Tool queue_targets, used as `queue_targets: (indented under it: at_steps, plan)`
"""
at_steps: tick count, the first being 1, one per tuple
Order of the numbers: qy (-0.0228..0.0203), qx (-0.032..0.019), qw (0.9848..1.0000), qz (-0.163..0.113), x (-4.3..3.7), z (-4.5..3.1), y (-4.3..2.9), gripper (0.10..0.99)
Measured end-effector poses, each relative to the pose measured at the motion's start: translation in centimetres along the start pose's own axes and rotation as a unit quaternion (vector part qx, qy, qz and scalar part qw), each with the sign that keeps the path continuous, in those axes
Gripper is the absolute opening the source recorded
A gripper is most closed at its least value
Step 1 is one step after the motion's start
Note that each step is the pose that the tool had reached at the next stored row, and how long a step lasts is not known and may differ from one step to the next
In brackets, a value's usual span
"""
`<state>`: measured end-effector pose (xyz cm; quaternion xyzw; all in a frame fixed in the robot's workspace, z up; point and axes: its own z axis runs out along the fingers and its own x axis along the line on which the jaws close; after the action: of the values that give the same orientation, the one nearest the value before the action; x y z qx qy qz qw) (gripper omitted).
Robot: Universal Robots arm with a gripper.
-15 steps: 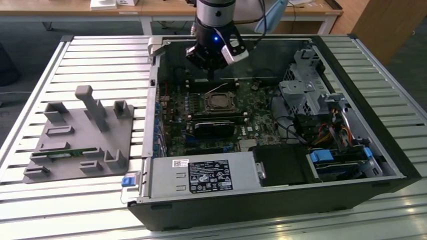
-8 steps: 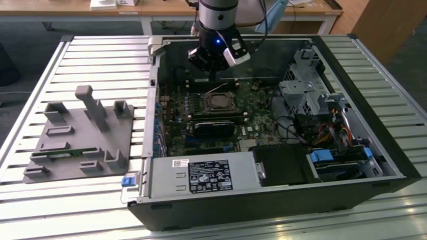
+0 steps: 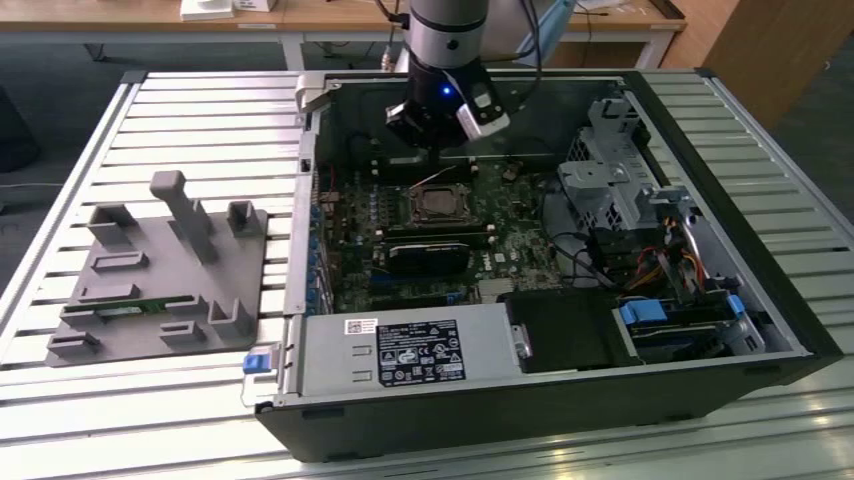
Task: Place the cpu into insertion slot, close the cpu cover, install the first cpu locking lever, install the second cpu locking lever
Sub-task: 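Install the first cpu locking lever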
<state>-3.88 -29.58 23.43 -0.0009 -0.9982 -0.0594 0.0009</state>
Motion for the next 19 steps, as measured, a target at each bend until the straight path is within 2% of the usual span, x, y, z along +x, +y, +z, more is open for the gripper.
queue_targets:
  at_steps: [9, 19]
  plan:
    - [0.0, 0.0001, 1.0, -0.002, -0.97, 0.6, 0.01, 0.118]
    - [0.0, 0.002, 1.0, -0.002, -1.56, 1.32, 0.2, 0.118]
